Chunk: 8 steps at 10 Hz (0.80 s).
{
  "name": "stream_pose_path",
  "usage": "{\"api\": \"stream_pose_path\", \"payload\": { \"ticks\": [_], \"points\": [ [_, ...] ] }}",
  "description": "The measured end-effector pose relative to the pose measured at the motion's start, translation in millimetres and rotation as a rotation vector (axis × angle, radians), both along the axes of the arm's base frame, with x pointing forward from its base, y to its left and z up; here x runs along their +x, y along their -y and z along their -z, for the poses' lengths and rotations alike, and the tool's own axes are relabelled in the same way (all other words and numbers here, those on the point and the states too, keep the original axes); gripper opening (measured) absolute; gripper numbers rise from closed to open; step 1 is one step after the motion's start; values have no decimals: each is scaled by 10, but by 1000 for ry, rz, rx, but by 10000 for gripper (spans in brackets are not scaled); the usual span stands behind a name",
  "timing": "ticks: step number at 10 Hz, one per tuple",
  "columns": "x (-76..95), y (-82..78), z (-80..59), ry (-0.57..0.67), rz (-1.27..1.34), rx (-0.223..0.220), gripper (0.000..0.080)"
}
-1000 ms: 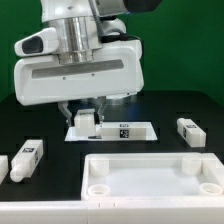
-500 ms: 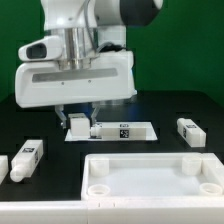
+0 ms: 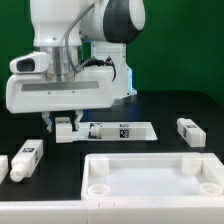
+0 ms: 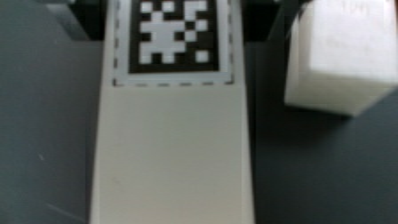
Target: Assemble desk
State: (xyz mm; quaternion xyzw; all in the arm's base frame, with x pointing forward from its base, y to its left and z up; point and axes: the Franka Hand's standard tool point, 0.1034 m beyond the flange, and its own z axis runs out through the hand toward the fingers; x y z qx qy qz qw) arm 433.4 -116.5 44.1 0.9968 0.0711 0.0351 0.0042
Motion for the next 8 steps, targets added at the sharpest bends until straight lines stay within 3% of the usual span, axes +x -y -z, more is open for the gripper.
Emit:
{"api": "stream_pose_path", "payload": {
  "ticks": [2,3,6,7,8],
  "points": [
    [-160,99,204,-40,25,-3,284],
    [-210,71,293,-42,25,-17,284],
    [-227,46,339,-45,21,-21,284],
    [-229,46,341,-46,20,-21,346],
    [-212,9,319,-47,26,-16,533]
  ]
}}
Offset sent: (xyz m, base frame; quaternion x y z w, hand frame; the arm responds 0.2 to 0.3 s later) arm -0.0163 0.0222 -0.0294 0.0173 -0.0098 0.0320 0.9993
